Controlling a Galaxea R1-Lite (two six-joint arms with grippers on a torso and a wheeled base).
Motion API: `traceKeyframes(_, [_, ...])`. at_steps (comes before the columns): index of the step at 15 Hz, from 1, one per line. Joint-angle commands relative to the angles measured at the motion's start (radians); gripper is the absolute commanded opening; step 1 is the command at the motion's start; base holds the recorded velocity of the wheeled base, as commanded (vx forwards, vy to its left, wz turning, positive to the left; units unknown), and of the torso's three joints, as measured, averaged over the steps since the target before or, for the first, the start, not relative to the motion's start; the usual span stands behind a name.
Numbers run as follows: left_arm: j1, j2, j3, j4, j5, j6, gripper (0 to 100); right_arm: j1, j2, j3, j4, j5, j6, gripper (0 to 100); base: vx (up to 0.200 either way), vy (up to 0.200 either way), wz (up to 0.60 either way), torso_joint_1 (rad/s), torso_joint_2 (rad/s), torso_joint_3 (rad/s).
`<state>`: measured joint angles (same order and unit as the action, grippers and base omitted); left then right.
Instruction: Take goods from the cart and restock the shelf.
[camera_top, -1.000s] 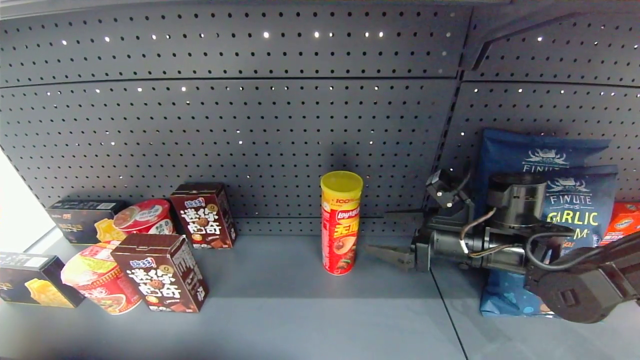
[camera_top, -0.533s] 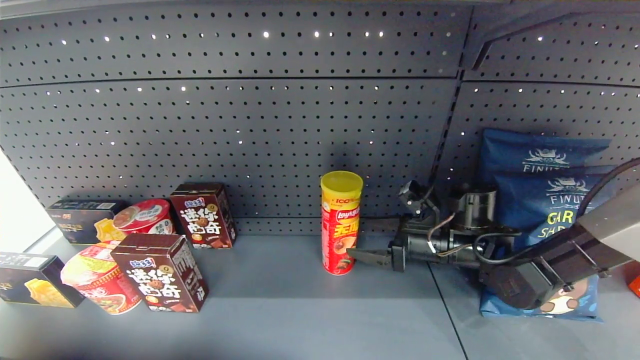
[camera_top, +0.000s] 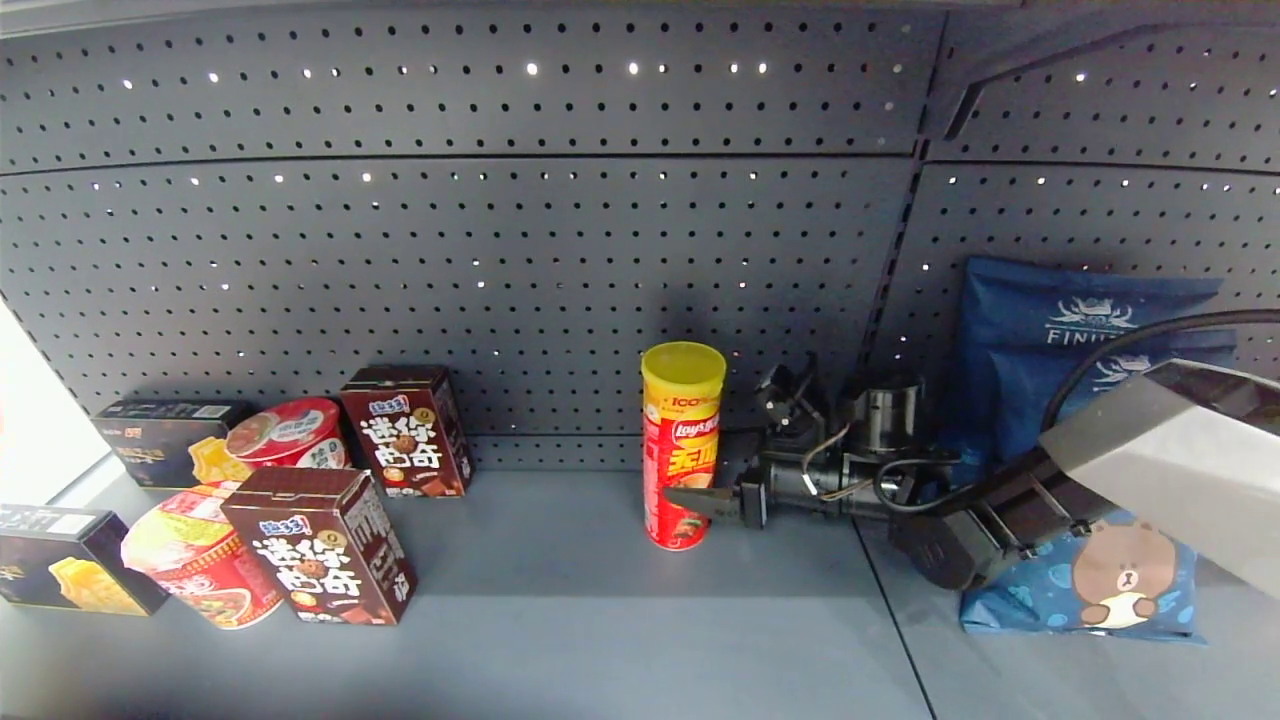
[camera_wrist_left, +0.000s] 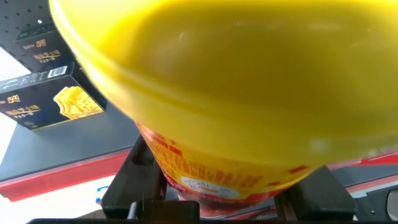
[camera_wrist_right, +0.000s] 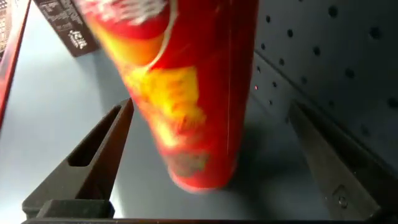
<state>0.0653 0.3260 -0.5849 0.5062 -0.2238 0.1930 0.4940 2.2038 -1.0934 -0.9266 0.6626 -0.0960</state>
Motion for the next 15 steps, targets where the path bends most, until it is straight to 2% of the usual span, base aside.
traceKeyframes(1, [0.001, -0.002, 0.01, 0.0, 0.001, 0.0, 0, 0.02, 0.057, -0.062, 0.008, 0.0, 0.002, 100, 0.0, 0.0, 0.0, 0.0, 0.0, 0.0])
traceKeyframes(3, [0.002, -0.001, 0.01, 0.0, 0.001, 0.0, 0, 0.032, 0.082, -0.106, 0.012, 0.002, 0.016, 100, 0.0, 0.0, 0.0, 0.0, 0.0, 0.0])
traceKeyframes(4, [0.002, -0.001, 0.01, 0.0, 0.001, -0.001, 0, 0.04, 0.086, -0.109, 0.006, 0.002, 0.027, 0, 0.0, 0.0, 0.0, 0.0, 0.0, 0.0])
traceKeyframes(7, [0.002, -0.002, 0.019, 0.0, 0.003, -0.001, 0, 0.055, 0.057, -0.082, 0.008, -0.034, 0.032, 0, 0.0, 0.0, 0.0, 0.0, 0.0, 0.0])
traceKeyframes(11, [0.002, -0.019, 0.04, -0.003, 0.001, -0.001, 0, 0.115, -0.07, 0.02, 0.0, -0.162, 0.081, 0, 0.0, 0.0, 0.0, 0.0, 0.0, 0.0])
traceKeyframes(13, [0.002, -0.062, 0.057, -0.003, 0.001, -0.001, 0, 0.196, -0.193, 0.093, 0.006, -0.311, 0.122, 0, 0.0, 0.0, 0.0, 0.0, 0.0, 0.0])
traceKeyframes(15, [0.004, -0.1, 0.063, 0.003, 0.001, -0.029, 0, 0.242, -0.296, 0.178, 0.0, -0.417, 0.125, 0, 0.0, 0.0, 0.0, 0.0, 0.0, 0.0])
